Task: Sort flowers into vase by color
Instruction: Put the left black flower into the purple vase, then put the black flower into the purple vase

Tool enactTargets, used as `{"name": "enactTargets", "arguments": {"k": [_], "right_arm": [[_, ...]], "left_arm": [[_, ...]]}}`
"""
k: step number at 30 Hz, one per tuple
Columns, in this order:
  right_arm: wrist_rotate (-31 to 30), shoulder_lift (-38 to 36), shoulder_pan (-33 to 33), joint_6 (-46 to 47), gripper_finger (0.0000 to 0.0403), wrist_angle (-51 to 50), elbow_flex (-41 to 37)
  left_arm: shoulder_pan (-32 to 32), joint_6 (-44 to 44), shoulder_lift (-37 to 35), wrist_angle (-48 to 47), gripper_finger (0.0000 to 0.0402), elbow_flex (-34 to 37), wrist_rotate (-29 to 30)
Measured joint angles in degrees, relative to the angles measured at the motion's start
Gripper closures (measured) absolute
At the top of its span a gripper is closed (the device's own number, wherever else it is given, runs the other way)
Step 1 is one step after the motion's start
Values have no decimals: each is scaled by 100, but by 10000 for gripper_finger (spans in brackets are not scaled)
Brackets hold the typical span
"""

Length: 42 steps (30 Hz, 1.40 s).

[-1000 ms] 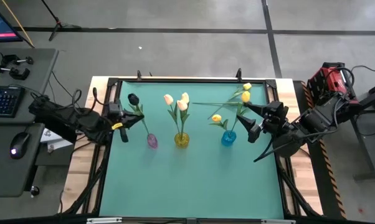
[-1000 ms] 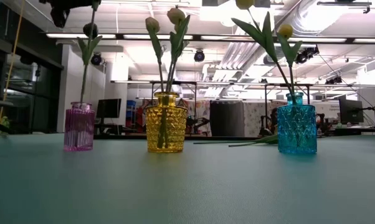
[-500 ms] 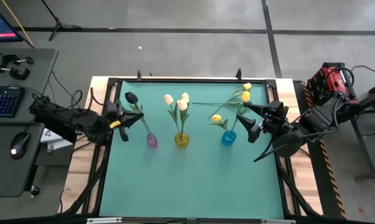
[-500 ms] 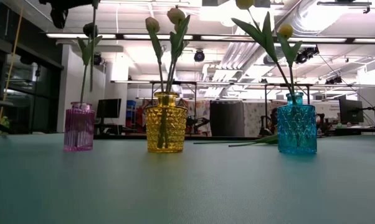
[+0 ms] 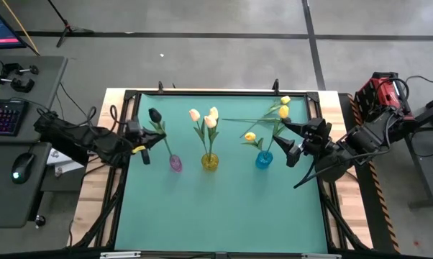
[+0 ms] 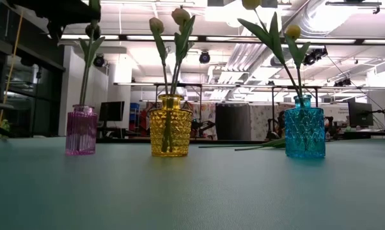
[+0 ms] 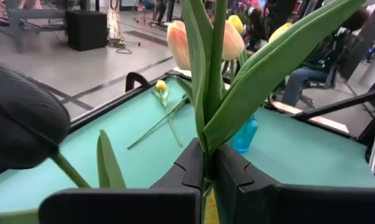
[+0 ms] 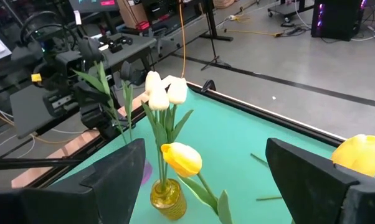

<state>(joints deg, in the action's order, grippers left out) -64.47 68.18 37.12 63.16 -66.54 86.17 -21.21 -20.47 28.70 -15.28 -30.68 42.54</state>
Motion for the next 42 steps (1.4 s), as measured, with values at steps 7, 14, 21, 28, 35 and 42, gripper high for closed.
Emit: {"name": "enactTargets", "arguments": {"k": [7, 14, 21, 28, 35, 42], "right_arm": [[2, 0, 0, -8, 82, 2, 0], [98, 0, 0, -13, 82, 2, 0], [251, 0, -2, -13, 82, 133, 0], [213, 0, -2, -7, 82, 258, 0], [207, 0, 0, -13, 82, 455, 0], [-389, 0, -7, 525, 82, 694, 0]], "left_arm": [[0, 4, 243, 6, 400, 1, -93], [2, 63, 289, 8, 376, 0, -242], [0, -1, 289, -39, 308, -120, -1048], [2, 4, 289, -488, 212, -477, -1367], [1, 76, 288, -982, 156, -1102, -1643], [2, 306, 276, -1044, 148, -2022, -1568]]}}
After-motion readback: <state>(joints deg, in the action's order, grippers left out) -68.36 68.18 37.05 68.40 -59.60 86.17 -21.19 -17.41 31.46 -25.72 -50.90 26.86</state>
